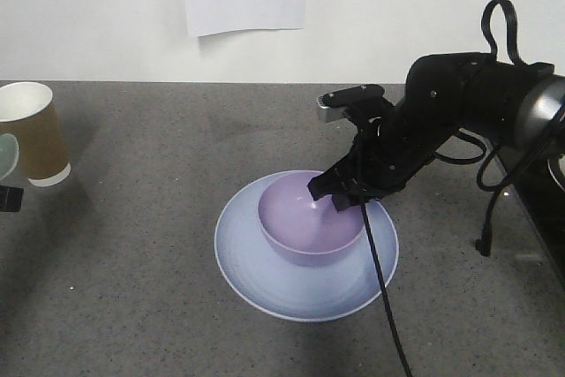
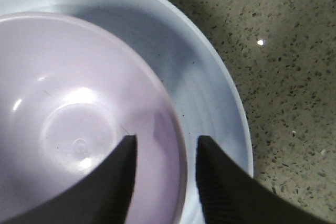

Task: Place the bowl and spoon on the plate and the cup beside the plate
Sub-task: 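Lower the lavender bowl onto the plate center with the right gripper, then open the right gripper and lift it away from the bowl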

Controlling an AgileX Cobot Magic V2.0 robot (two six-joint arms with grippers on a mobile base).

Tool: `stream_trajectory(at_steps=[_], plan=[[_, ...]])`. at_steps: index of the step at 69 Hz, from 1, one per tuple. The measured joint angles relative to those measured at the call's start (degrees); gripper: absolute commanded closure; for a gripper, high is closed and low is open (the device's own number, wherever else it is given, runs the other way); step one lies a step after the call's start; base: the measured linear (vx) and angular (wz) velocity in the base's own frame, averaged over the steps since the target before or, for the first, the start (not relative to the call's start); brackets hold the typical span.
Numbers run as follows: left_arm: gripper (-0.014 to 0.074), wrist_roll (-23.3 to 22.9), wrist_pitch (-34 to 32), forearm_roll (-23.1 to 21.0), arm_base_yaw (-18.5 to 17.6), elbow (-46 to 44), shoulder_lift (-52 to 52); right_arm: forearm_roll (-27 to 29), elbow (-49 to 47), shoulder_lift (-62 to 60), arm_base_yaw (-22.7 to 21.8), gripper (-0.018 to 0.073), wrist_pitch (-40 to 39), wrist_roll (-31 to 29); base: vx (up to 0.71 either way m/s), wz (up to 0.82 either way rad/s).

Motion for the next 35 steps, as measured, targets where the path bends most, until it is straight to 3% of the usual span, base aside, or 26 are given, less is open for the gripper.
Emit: stream_trajectory(at_steps=[22,35], plan=[[0.0541,0.0,0.0,0.0,0.0,0.0,0.0,0.0,0.65,-7.25,0.0,0.016,0.58,-0.76,0.0,0.0],[0.0541,0.0,0.0,0.0,0.0,0.0,0.0,-0.05,7.96,-18.34,0.0,0.0169,-0.7,-1.92,0.0,0.0]])
